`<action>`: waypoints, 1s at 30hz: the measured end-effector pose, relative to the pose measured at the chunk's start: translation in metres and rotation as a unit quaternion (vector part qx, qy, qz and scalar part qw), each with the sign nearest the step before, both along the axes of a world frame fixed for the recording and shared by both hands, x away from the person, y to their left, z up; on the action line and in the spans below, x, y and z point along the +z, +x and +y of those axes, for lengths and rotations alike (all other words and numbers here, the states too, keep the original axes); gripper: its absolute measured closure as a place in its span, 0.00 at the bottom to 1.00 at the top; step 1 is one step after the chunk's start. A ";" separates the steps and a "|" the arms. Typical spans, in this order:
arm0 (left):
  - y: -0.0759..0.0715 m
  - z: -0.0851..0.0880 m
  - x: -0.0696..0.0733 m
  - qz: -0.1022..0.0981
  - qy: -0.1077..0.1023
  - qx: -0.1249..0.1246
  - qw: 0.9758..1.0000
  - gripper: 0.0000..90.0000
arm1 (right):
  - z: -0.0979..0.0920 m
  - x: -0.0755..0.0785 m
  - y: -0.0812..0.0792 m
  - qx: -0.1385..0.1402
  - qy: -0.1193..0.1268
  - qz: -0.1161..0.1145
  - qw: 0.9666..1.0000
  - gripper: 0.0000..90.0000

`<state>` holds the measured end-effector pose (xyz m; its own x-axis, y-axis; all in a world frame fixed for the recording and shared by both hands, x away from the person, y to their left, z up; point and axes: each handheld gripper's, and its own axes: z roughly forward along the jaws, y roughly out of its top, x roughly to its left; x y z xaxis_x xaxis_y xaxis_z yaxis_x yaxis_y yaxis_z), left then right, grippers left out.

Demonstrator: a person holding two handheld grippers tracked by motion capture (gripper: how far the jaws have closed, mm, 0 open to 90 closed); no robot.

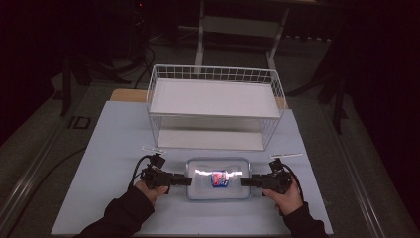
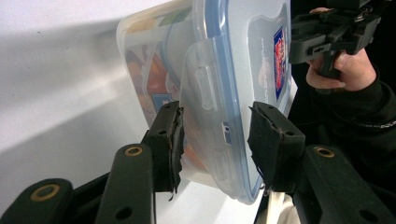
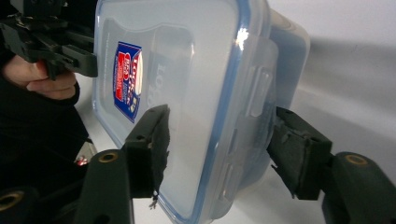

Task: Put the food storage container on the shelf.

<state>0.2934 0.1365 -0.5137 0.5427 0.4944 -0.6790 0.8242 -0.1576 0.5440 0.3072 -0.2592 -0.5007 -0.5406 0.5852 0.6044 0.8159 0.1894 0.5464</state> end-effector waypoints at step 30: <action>0.037 -0.006 0.034 -0.113 0.024 0.057 0.992 0.60 | 0.002 0.035 0.038 -0.025 0.018 -0.097 0.995 0.52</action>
<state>0.3308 0.1306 -0.4798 0.6173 0.5893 -0.5211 0.6962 -0.1007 0.7108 0.3448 -0.2576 -0.4659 -0.6197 0.5949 0.5120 0.7022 0.1287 0.7003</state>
